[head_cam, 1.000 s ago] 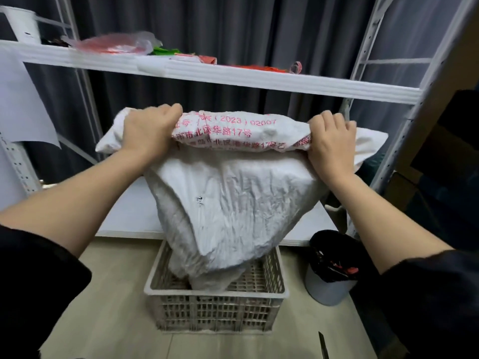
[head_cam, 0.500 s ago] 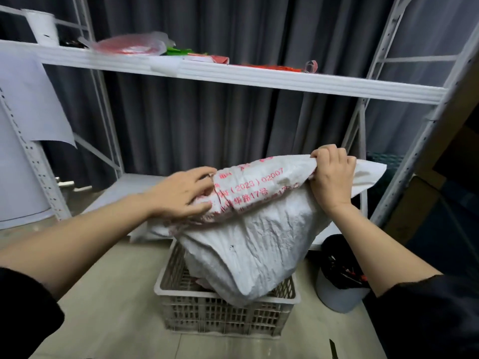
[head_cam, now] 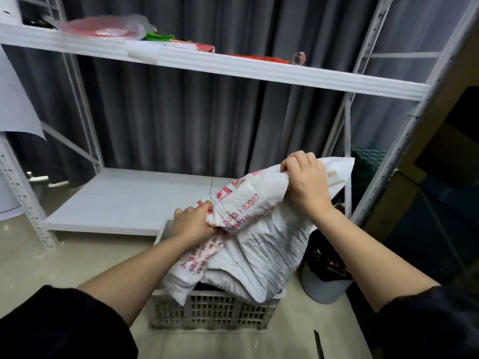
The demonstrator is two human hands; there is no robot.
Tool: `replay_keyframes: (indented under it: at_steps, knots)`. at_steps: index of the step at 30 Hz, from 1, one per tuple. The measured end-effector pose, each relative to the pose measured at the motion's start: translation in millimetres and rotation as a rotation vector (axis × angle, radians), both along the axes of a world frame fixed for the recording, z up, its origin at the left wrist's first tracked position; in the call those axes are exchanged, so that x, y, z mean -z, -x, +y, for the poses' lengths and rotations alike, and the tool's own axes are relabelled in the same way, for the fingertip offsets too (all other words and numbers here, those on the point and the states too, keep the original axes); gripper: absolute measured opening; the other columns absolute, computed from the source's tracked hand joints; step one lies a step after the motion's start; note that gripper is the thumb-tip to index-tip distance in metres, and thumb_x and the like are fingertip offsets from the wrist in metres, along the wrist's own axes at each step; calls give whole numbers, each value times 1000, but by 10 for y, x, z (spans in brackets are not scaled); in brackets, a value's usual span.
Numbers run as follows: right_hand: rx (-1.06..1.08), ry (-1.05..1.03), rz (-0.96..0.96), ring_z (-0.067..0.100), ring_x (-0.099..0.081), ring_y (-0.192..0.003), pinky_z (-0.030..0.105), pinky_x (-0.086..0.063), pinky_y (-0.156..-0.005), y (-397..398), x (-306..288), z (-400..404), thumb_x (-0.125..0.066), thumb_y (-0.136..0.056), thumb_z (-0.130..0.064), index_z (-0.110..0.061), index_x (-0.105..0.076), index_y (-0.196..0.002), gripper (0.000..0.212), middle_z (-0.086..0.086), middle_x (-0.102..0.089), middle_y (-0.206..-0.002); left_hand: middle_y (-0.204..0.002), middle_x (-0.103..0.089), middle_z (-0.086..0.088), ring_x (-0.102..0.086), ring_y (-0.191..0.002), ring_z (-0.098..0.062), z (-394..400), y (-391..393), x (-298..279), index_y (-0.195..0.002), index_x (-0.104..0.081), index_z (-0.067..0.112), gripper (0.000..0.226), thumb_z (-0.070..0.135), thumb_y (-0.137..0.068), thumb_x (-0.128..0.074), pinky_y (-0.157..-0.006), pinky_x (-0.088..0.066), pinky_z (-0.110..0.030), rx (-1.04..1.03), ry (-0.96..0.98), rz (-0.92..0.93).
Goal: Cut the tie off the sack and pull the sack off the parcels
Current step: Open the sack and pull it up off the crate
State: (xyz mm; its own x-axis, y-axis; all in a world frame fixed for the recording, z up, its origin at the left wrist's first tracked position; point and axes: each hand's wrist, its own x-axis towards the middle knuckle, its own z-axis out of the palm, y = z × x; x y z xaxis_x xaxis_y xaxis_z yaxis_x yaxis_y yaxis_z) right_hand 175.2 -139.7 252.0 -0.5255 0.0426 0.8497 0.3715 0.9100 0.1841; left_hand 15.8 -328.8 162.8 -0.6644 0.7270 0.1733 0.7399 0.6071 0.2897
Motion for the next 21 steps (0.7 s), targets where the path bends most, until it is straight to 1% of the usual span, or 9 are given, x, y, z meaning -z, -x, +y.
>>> replay_keyframes:
  at_steps: [3,7,10,11,13,15,17,19,21]
  knots:
    - [-25,-84,-257,26,-52,-83,33,-26,-64,-136,-136,79,-61,-62,-22,-19,-51,-96,35,2,-61,-99,-102,-70,-8,-62,-101,-29,-3,68,-120,-107,-51,24,27,34,-82,-55,-76,-30,-36,-58,-72,129]
    - [-83,85,-567,18,-48,-99,31,-31,-74,-370,-312,94,-46,-73,-63,-24,-54,-104,50,-7,-54,-112,-101,-70,-7,-60,-99,-33,16,138,-257,-108,-61,24,35,9,-76,-55,-72,-28,-35,-111,-291,144]
    - [-20,254,-680,18,-45,-115,31,-27,-82,-291,-349,44,-58,-73,-65,-28,-52,-102,48,-6,-50,-122,-101,-70,-5,-58,-98,-34,72,156,-330,-104,-63,23,42,4,-68,-53,-72,-31,-35,-37,-340,232]
    - [5,330,-725,20,-41,-124,33,-29,-88,-244,-309,29,-67,-69,-62,-29,-49,-113,59,-5,-45,-132,-100,-70,-5,-58,-97,-34,78,154,-345,-104,-64,20,44,4,-64,-51,-73,-34,-35,12,-351,264]
    - [37,584,-825,21,-30,-138,40,-29,-108,-166,-175,-28,-79,-59,-57,-25,-25,-145,106,0,-30,-151,-98,-70,-5,-58,-92,-34,63,142,-379,-101,-65,15,48,9,-57,-46,-72,-38,-36,110,-372,321]
    - [32,875,-883,22,-29,-141,42,-28,-114,-125,13,-98,-85,-57,-50,-23,-6,-151,126,3,-25,-156,-95,-69,-1,-59,-87,-30,22,122,-409,-96,-65,17,45,10,-55,-47,-69,-36,-33,182,-388,362]
    - [86,976,-869,25,-45,-130,36,-39,-104,-102,190,-153,-82,-64,-45,-20,-30,-143,98,5,-45,-144,-92,-69,1,-61,-85,-29,-18,114,-411,-92,-65,17,39,7,-57,-52,-68,-38,-32,232,-429,367]
    - [192,802,-801,28,-59,-109,32,-46,-81,-66,332,-220,-69,-75,-42,-21,-54,-116,48,5,-65,-119,-91,-70,-1,-62,-84,-30,-51,117,-377,-91,-66,16,31,3,-64,-56,-68,-34,-30,252,-443,371]
    - [260,614,-705,31,-62,-100,32,-41,-69,-3,434,-281,-57,-83,-37,-19,-57,-104,28,6,-68,-108,-102,-68,1,-59,-95,-28,-73,114,-368,-99,-64,18,31,4,-72,-57,-72,-31,-30,239,-370,296]
